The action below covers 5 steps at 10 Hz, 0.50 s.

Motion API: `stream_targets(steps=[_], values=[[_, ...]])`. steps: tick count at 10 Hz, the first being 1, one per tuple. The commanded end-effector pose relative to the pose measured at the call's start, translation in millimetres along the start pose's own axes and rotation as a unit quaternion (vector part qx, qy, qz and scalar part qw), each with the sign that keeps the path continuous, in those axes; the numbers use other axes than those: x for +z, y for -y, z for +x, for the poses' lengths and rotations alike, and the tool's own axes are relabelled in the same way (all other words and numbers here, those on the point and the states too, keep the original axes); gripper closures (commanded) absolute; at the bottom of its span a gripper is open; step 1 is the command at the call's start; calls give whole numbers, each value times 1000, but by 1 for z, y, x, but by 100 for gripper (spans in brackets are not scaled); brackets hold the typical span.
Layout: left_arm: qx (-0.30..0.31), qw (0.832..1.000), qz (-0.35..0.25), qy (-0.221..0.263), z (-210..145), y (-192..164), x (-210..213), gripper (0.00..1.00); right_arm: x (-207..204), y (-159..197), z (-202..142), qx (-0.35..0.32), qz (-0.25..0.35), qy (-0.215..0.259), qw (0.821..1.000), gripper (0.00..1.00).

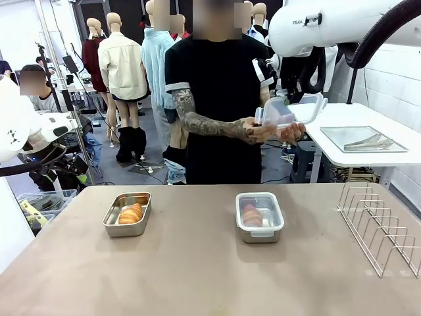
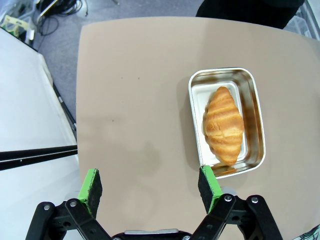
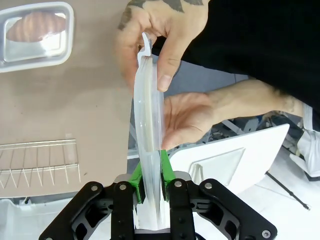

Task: Place the bread in airtight containers.
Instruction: Release when the human grabs the Airtight Container lid.

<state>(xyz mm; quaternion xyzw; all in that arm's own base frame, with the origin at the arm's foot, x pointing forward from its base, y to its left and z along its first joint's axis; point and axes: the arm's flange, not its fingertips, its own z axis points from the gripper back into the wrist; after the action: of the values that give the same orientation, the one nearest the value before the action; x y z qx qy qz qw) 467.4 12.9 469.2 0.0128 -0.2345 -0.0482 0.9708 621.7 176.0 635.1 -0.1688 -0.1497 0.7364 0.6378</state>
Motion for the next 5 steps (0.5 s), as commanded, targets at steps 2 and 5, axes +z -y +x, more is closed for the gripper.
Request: stream_targets(steps=[2, 5], values=[[9, 1000, -1, 6, 1, -1, -1, 0, 1, -5, -1, -1, 0, -2, 1000, 100], [9, 1000, -1, 6, 1, -1, -1, 0, 1, -5, -1, -1, 0, -2, 1000, 100]])
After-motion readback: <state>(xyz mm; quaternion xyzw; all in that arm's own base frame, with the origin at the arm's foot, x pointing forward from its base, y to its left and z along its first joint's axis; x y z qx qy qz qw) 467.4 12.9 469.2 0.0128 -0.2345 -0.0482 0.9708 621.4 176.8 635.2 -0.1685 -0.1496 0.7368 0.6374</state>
